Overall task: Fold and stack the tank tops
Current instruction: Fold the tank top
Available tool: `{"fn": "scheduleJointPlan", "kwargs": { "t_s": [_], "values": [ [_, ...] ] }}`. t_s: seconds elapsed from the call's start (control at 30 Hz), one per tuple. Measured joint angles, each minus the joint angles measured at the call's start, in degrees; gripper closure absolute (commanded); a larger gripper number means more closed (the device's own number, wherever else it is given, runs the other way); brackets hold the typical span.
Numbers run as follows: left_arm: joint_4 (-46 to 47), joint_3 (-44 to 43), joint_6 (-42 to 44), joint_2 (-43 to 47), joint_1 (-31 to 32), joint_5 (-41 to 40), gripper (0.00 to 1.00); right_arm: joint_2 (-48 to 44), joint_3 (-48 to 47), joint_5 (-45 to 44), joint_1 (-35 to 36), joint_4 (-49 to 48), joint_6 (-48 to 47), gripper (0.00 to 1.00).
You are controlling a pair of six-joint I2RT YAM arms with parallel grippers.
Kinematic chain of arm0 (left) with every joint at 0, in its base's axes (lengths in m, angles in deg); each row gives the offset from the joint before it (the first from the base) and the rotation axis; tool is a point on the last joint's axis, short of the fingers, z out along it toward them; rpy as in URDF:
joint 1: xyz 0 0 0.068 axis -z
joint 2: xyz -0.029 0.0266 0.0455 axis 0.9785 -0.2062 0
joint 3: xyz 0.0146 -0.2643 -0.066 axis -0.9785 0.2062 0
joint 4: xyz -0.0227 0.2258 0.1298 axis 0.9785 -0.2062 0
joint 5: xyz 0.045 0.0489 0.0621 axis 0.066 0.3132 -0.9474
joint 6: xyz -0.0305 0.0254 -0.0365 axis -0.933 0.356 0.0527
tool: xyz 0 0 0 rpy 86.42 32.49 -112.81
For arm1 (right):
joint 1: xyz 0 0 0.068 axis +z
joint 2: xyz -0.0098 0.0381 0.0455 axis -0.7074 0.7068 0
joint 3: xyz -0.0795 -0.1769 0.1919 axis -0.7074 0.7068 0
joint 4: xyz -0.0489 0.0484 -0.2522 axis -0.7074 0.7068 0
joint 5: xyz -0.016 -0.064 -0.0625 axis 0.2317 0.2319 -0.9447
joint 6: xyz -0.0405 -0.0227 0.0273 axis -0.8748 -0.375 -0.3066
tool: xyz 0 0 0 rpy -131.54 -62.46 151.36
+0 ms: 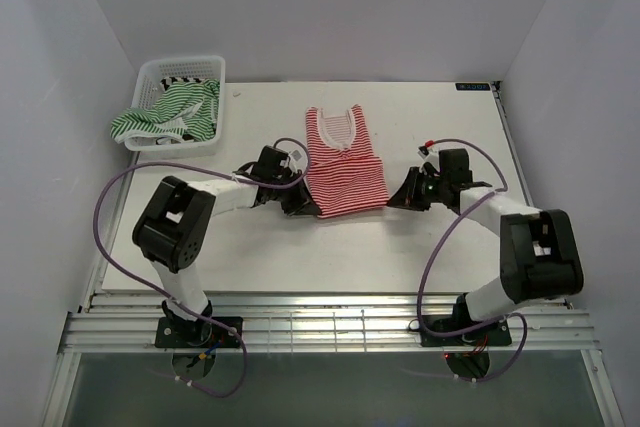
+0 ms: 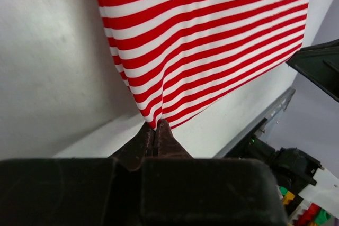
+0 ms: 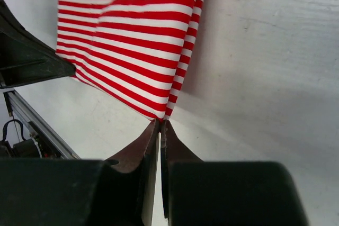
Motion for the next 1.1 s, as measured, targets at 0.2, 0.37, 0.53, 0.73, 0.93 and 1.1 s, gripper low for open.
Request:
{"fn": "scheduleJointPlan", "kwargs": {
  "t_s": [0.2, 0.37, 0.53, 0.73, 0.93, 1.1],
  "values": [
    [-1.8, 6.3, -2.5, 12.8, 1.6, 3.3, 1.00, -15.0, 5.9, 0.3, 0.0, 3.0, 0.3, 0.92],
    [-3.5, 7.2, -4.1, 22.8, 1.8, 5.1, 1.00, -25.5, 6.6, 0.3, 0.0, 7.6, 0.9, 0.92],
    [-5.8, 6.3, -5.1, 26.9, 1.8, 6.1, 1.00, -27.8, 3.6, 1.3, 0.0, 10.3, 1.5, 0.92],
    [-8.1, 4.3, -6.1, 26.9, 0.7, 6.0, 1.00, -23.9, -3.7, 3.8, 0.0, 10.9, 2.1, 0.92],
    [-5.1, 3.9, -7.9, 24.9, -4.1, 8.1, 1.00, -17.7, -9.6, 6.5, 0.0, 10.3, 2.5, 0.92],
    [-1.7, 2.2, -8.8, 19.0, -7.1, 11.0, 1.00, -13.4, -12.8, 7.1, 0.0, 10.1, 2.8, 0.92]
  ]
}}
